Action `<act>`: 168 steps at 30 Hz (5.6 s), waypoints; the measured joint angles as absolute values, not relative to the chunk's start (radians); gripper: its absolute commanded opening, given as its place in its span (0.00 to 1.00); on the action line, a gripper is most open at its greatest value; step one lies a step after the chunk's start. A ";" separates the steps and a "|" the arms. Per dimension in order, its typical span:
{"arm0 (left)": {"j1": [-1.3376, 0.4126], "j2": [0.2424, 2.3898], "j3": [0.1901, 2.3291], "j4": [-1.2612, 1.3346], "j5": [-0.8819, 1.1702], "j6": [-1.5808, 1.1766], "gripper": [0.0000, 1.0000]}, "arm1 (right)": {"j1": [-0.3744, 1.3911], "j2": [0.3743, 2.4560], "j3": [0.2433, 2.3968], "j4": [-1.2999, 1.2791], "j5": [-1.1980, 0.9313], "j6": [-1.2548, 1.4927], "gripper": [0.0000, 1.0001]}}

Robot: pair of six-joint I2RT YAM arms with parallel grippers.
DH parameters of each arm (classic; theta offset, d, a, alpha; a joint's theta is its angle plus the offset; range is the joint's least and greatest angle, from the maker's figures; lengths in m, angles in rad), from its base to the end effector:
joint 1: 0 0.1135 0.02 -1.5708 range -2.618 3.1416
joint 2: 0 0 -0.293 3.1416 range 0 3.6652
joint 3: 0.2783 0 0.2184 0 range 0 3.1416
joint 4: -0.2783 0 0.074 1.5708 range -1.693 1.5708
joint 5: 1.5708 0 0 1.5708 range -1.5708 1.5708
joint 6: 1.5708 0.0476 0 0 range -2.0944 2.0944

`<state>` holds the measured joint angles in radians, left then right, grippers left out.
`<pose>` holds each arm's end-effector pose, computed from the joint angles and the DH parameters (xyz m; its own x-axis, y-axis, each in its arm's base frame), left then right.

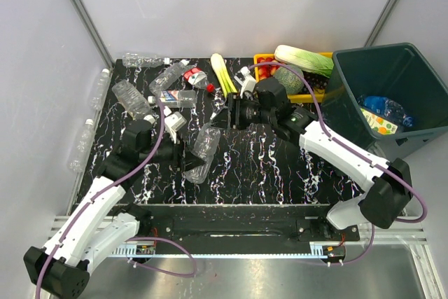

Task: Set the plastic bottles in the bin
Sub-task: Place the plastic bottle in the trash bin, then pick up the plastic bottle at the center of the board.

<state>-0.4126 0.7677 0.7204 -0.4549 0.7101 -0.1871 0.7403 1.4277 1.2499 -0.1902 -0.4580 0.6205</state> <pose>0.0959 -0.0759 0.3140 -0.5872 0.1031 -0.8029 0.7311 0.4933 -0.4714 0.2105 0.2209 0.3834 -0.7449 0.0258 -0.6666 -0.5856 0.4534 0.6719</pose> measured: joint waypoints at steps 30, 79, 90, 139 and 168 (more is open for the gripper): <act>-0.442 0.669 0.719 -0.475 0.589 -0.189 0.99 | 0.641 1.171 1.371 -0.169 0.230 0.357 0.10; -0.451 0.680 0.719 -0.577 0.042 -0.206 0.99 | 0.378 1.173 1.518 -0.361 0.732 -0.240 0.99; -0.440 0.682 0.743 -0.598 -0.354 -0.223 0.99 | 0.464 1.104 1.398 -0.309 0.304 0.073 1.00; 0.038 1.700 1.061 -0.287 -0.210 -0.566 0.73 | 0.576 0.801 1.027 -0.142 -0.044 0.177 1.00; 0.039 1.724 1.066 -0.274 -0.194 -0.580 0.00 | 0.576 0.779 0.998 -0.131 -0.044 0.178 0.99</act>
<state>0.0387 1.7245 1.0664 -0.2741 -0.1944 -0.5797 0.5762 0.7792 0.9981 -0.1307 -0.0437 0.1776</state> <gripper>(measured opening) 0.475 0.993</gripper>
